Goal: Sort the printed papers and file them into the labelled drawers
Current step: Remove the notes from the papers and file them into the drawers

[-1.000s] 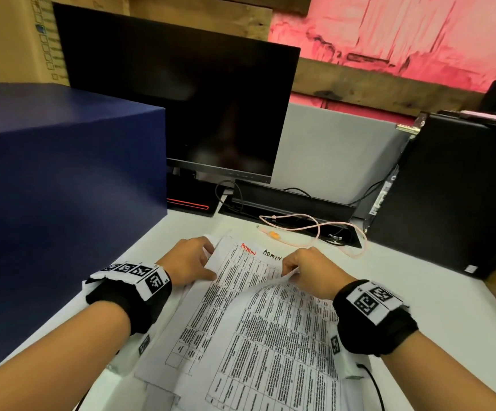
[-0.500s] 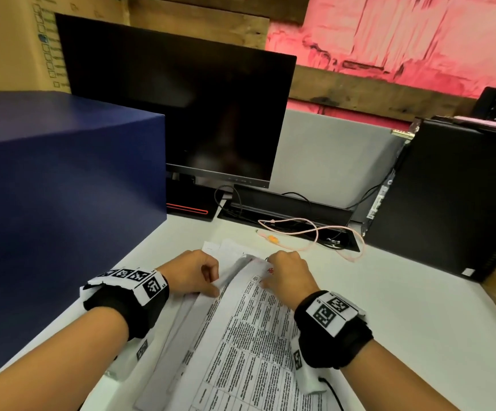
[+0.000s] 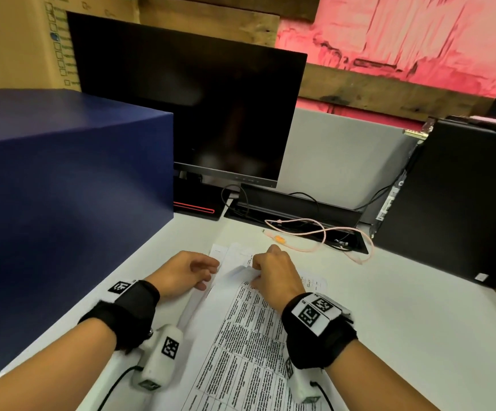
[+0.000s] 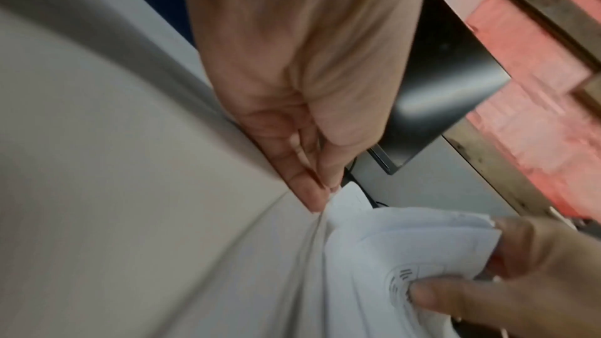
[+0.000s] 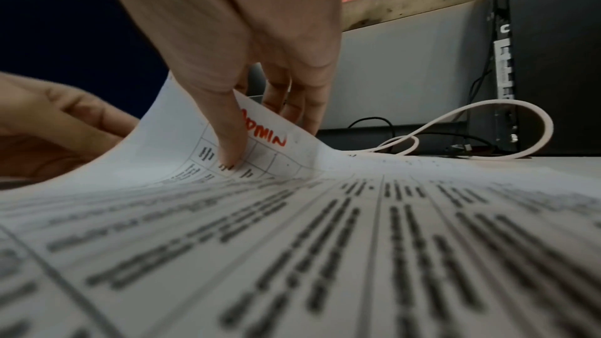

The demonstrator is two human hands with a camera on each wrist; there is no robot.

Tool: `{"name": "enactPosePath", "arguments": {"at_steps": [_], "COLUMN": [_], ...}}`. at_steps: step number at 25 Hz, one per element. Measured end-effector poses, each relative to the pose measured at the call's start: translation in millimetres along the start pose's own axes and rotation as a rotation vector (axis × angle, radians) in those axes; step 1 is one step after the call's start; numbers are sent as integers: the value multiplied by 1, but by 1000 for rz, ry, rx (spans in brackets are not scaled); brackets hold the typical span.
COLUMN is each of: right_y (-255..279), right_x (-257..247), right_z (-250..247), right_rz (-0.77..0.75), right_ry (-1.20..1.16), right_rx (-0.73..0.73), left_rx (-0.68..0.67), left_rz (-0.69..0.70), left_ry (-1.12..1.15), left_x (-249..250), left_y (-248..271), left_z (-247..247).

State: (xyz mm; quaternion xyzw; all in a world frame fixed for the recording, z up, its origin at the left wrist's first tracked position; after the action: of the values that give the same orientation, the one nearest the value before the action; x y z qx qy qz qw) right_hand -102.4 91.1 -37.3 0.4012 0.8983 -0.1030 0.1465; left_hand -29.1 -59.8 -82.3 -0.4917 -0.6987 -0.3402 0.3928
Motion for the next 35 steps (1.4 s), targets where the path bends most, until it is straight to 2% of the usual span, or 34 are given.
{"name": "enactPosePath", "arguments": {"at_steps": [2, 6, 10, 14, 17, 24, 29, 35], "right_y": [-1, -1, 2, 2, 0, -4, -8, -1], "right_x": [-6, -10, -9, -7, -4, -1, -5, -17], "right_z": [3, -1, -3, 0, 5, 22, 15, 5], "right_rz": [-43, -60, -42, -25, -16, 3, -72, -292], "right_ry": [41, 49, 66, 63, 52, -20, -80, -153], "right_rx": [-3, 12, 2, -16, -20, -127, -47, -83], "left_rx": [26, -41, -18, 98, 77, 70, 80, 190], "left_rz": [-18, 14, -40, -74, -90, 41, 177, 132], "left_ry": [-64, -460, -562, -596, -607, -571, -614, -536], "left_x": [1, 28, 34, 31, 27, 35, 55, 50], "left_y": [-4, -8, -14, -15, -14, -9, -8, -12], "left_z": [-1, 1, 7, 8, 12, 13, 18, 4]}}
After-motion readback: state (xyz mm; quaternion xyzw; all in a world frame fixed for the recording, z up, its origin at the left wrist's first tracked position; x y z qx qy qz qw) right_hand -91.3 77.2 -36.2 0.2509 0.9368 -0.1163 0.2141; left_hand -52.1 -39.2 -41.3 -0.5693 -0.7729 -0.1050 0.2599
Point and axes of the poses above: each hand's wrist, its own y-axis away from the middle knuckle, its own z-axis out of the palm, x = y × z, the point moved 9 cm from there along -y, towards the middle knuckle, and after that the axes turned 4 degrees about -y, right-handed, at the moved point
